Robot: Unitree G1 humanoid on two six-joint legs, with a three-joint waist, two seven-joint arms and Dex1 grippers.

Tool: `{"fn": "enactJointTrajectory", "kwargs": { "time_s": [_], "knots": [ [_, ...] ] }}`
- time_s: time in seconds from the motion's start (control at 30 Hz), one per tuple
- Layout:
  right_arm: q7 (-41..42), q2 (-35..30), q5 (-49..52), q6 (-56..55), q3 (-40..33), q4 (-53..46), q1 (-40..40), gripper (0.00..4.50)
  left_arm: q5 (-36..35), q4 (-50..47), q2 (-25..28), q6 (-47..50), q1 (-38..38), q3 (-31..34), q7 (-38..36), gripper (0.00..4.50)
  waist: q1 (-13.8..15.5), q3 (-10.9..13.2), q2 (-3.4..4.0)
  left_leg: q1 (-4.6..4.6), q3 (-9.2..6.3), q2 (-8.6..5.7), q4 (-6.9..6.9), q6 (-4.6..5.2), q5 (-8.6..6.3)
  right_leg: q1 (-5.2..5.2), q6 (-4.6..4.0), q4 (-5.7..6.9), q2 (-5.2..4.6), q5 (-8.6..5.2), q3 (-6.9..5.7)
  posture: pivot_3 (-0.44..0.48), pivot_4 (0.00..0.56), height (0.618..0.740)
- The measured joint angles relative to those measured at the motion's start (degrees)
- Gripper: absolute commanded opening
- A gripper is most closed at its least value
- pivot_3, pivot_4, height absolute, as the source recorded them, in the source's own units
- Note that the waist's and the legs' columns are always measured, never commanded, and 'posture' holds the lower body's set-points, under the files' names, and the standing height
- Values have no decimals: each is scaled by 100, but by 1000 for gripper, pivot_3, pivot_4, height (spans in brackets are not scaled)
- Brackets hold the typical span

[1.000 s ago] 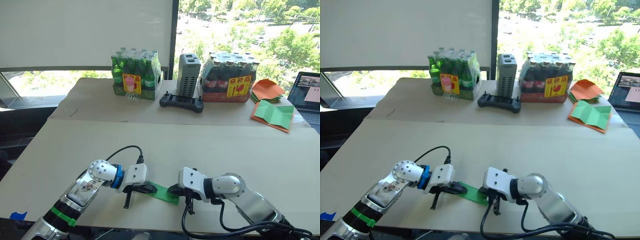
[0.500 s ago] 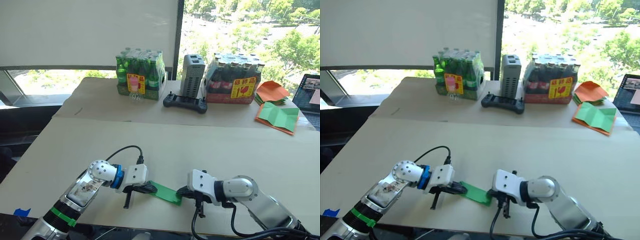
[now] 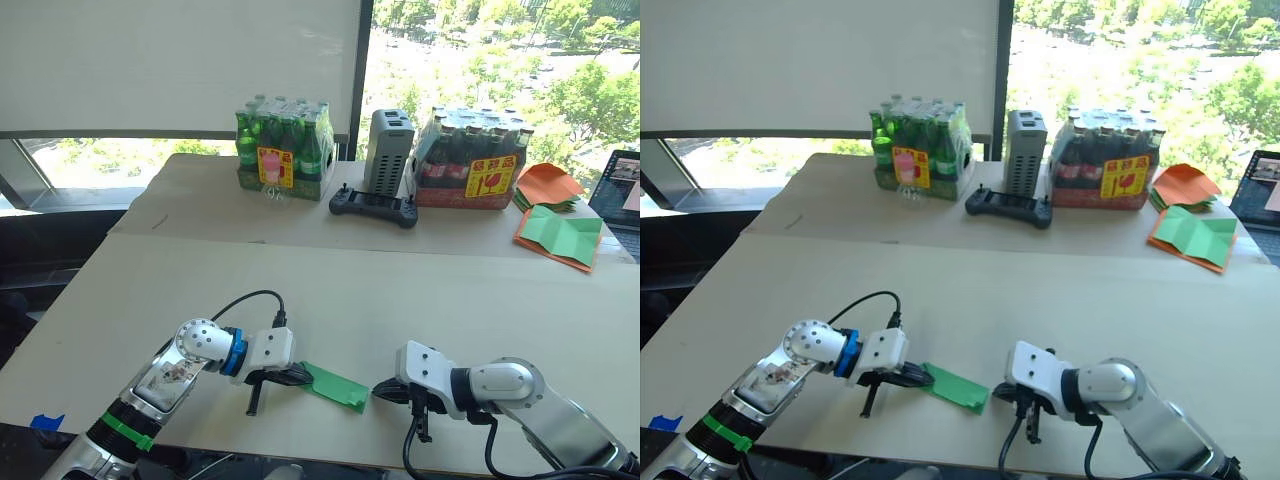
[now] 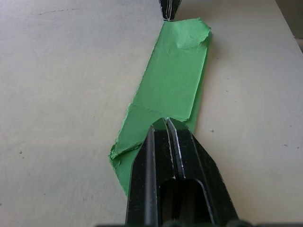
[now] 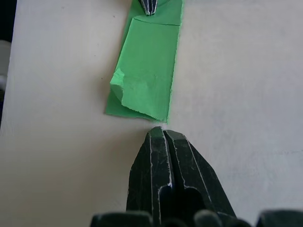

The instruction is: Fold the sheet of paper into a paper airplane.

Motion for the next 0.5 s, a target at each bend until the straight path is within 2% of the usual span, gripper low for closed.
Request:
{"fn": "enactJointTrajectory", "kwargs": {
  "time_s": [0.1,0.27,0.37,0.5],
  "knots": [
    [-61,417,365,36,-378,115,-234,44,1,0,0,-4,-7,9,3,0,-42,4,5,-9,1,2,0,-4,2,-10,-1,3,0,2,2,0,150,675],
    [-49,642,686,30,-647,99,-384,44,0,-1,-1,-19,-7,5,-5,0,-52,4,5,-10,-3,3,-3,-4,2,-12,-1,2,2,1,-1,0,150,675],
    [-36,698,770,31,-481,-66,-377,44,1,1,0,-43,-6,6,-5,0,-57,5,6,-11,-2,2,-2,-4,2,-13,-1,2,2,1,-1,0,150,675],
    [-85,711,503,-2,141,-185,-251,44,1,-1,0,-48,-4,6,3,0,-58,5,6,-12,-2,2,-2,-4,2,-15,-1,2,2,1,-1,0,150,675]
  ]
}}
